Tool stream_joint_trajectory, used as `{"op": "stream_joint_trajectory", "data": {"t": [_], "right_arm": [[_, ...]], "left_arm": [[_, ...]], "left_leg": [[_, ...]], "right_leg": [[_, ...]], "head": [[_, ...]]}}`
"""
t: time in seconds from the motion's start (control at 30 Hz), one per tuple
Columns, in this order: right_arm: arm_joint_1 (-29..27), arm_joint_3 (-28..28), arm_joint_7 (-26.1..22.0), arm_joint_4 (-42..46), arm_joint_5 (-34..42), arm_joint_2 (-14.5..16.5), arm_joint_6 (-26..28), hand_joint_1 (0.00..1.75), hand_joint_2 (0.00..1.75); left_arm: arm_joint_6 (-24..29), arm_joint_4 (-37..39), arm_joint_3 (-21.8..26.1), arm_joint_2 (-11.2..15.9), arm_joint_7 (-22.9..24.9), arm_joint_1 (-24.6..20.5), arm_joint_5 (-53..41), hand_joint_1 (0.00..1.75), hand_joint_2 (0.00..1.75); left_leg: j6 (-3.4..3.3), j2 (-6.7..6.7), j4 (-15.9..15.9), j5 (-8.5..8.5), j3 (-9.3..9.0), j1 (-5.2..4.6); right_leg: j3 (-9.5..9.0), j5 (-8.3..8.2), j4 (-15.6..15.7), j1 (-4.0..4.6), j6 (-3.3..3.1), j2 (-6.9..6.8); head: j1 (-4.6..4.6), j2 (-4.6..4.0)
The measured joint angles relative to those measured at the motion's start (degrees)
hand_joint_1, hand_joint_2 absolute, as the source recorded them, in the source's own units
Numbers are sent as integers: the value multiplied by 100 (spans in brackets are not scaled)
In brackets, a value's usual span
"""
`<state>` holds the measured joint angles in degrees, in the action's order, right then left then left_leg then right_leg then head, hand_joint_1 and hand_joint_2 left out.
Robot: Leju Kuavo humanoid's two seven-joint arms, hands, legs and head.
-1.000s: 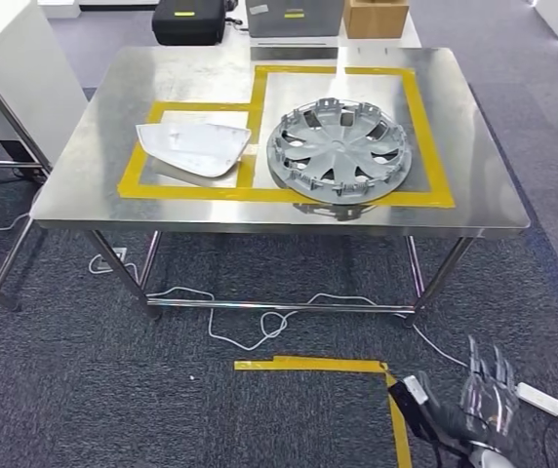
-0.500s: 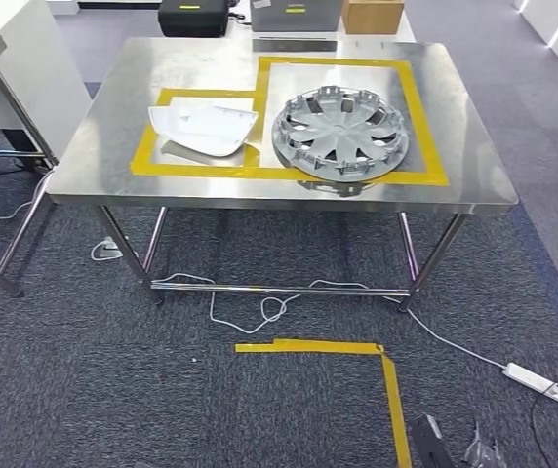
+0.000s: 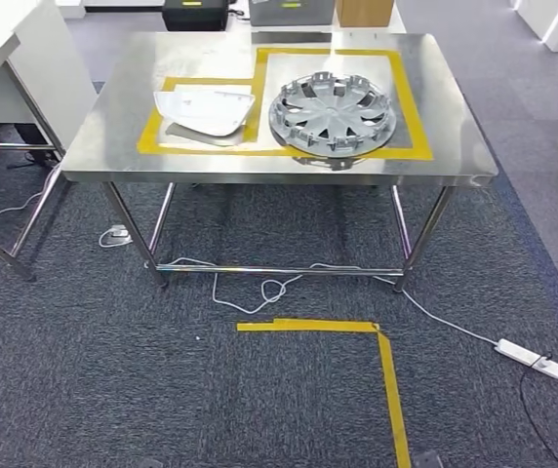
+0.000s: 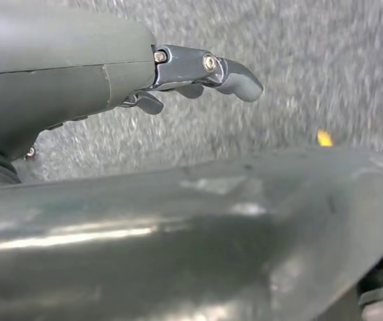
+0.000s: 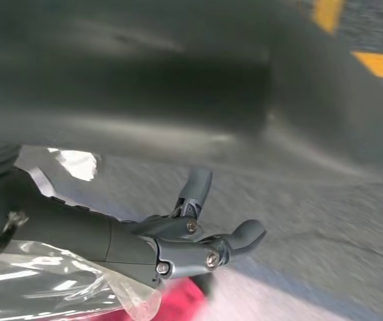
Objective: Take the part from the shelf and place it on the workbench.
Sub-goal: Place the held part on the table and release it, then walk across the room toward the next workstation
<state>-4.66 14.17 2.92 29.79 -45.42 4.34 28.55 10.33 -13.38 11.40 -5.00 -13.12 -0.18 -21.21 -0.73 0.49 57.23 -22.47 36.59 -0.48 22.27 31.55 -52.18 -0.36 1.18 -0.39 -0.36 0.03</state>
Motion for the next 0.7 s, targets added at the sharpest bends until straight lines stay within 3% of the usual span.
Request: {"op": "stream_joint_trajectory", "data": {"t": [0.03,0.1,0.13,0.17,0.2,0.27,0.3,0.37,0.4,0.47,0.5,0.53,0.6,0.63,0.67,0.7], "right_arm": [[9,47,-1,-101,15,9,3,0,0],[31,130,-4,-265,35,14,15,0,0],[46,168,-8,-340,44,14,24,0,0],[63,203,-13,-414,51,14,34,0,0],[79,233,-21,-481,54,15,45,0,0],[112,273,-42,-596,52,16,58,0,0],[128,289,-55,-640,47,17,65,0,0],[164,323,-81,-719,23,19,83,0,0],[185,342,-93,-759,6,20,93,0,0],[217,381,-116,-849,-26,20,114,0,0],[227,400,-126,-888,-42,19,123,0,0],[232,416,-135,-925,-56,21,131,0,0],[246,435,-151,-977,-81,27,143,0,0],[256,442,-156,-995,-89,31,144,0,0],[270,453,-162,-1010,-97,32,146,0,0],[284,468,-165,-1024,-103,32,149,0,0]], "left_arm": [[2,0,9,-10,7,15,1,0,0],[5,0,18,-31,14,32,1,0,0],[5,0,25,-40,14,32,0,0,0],[5,0,34,-45,14,29,0,0,0],[7,0,44,-47,14,27,1,0,0],[12,-1,59,-48,14,24,1,0,0],[16,-2,63,-48,14,20,1,0,0],[24,-4,75,-51,14,8,0,0,0],[27,-4,86,-55,14,5,-1,0,0],[30,-4,108,-68,17,13,-2,0,0],[35,-4,118,-78,19,16,-3,0,0],[43,-4,126,-89,21,19,-5,0,0],[61,-4,141,-113,22,16,-8,0,0],[66,-4,146,-122,21,16,-9,0,0],[69,-4,150,-131,21,15,-10,0,0],[72,-4,155,-138,21,16,-11,0,0]], "left_leg": [[36,-12,191,-260,57,11],[92,-20,893,-906,201,33],[112,-20,1282,-1090,249,42],[125,-21,1573,-1116,248,51],[132,-21,1705,-1001,179,60],[120,-22,1392,-679,-215,72],[101,-27,990,-660,-520,70],[44,-38,216,-842,-1019,56],[10,-43,3,-926,-1122,42],[-70,-28,-74,-875,-1052,37],[-122,-14,-80,-808,-986,41],[-167,0,-89,-731,-904,48],[-229,16,-86,-576,-717,43],[-238,20,-83,-504,-627,34],[-240,24,-76,-422,-522,24],[-235,29,-69,-341,-416,16]], "right_leg": [[80,-67,-10,-9,-45,-15],[285,-194,-67,-9,-95,-26],[401,-257,-111,-7,-96,-29],[521,-318,-167,-6,-92,-34],[645,-373,-230,-6,-86,-39],[886,-470,-365,-9,-62,-40],[998,-510,-433,-4,-40,-36],[1140,-597,-524,5,18,-31],[1179,-651,-538,7,54,-31],[1231,-721,-535,-6,127,-23],[1273,-629,-587,-14,159,-13],[1350,-422,-737,-20,186,0],[1531,201,-1340,-29,222,14],[1600,439,-1677,-30,236,17],[1603,524,-1957,-30,245,17],[1535,446,-2091,-30,248,17]], "head": [[-11,0],[-27,0],[-32,0],[-31,0],[-32,-1],[-34,0],[-35,0],[-32,0],[-28,-1],[-28,-1],[-26,0],[-18,0],[2,0],[9,0],[8,0],[8,0]]}}
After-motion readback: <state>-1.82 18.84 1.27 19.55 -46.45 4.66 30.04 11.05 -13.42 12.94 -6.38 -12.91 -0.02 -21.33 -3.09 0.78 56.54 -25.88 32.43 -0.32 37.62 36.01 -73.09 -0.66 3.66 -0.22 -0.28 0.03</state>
